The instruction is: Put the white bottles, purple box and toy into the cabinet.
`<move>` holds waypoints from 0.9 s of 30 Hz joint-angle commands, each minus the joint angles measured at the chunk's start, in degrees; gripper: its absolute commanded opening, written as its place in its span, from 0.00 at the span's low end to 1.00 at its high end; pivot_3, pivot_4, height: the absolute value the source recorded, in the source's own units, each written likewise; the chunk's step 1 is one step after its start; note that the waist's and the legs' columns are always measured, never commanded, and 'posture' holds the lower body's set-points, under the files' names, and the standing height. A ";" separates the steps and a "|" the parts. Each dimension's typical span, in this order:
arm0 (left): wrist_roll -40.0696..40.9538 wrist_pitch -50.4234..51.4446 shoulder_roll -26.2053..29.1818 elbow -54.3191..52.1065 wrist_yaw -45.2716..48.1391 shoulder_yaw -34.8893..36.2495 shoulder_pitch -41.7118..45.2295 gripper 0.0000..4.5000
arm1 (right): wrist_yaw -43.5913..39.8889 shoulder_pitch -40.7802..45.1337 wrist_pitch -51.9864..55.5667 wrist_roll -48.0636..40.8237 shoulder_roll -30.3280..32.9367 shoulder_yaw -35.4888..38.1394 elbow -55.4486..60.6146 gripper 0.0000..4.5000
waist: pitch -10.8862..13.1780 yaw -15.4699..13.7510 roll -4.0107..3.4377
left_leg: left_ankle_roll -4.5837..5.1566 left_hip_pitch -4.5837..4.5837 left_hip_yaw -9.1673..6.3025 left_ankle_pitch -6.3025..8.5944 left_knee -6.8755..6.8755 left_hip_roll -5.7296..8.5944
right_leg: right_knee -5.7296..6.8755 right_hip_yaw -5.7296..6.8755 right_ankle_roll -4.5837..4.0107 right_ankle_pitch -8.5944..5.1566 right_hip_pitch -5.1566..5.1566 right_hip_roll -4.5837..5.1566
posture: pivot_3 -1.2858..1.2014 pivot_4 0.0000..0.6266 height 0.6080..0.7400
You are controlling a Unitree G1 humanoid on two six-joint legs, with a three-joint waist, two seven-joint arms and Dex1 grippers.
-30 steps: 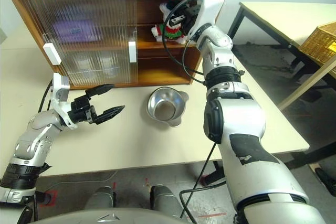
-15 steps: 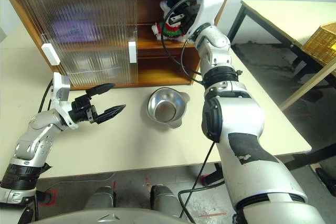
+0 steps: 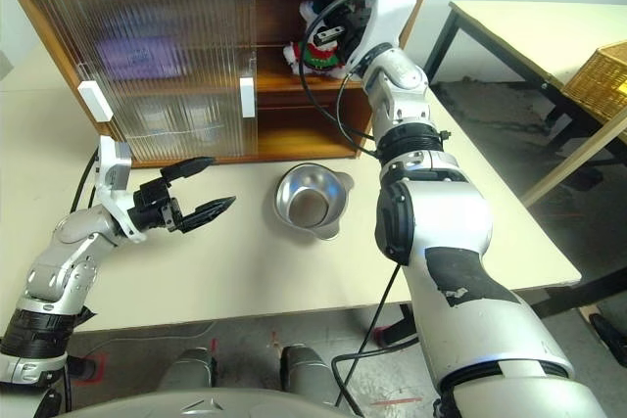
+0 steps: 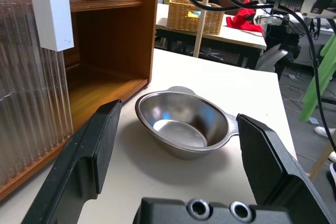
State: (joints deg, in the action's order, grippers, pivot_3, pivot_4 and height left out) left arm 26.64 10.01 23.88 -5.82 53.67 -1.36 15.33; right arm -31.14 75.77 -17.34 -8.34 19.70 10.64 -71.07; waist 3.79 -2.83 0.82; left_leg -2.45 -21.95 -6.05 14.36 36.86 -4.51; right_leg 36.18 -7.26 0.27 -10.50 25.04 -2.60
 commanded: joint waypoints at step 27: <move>-0.09 0.55 -0.49 -0.82 -0.16 -1.42 -0.11 1.00 | -1.32 -3.77 1.57 2.69 2.03 -0.52 2.02 1.00 | 0.00 -0.01 0.00 | 0.02 0.02 0.03 -0.01 0.00 -0.01 | 0.03 0.03 -0.13 0.08 0.00 0.00 | 0.56 0.13 1.00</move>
State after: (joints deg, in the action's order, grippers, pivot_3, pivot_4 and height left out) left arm 26.66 10.16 23.49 -5.84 53.54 -2.28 15.34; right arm -31.79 73.56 -16.73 -5.75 21.28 10.15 -69.54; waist 3.79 -2.84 0.83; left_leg -2.42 -21.92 -6.02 14.34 36.87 -4.52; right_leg 36.21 -7.23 0.14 -10.42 25.04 -2.60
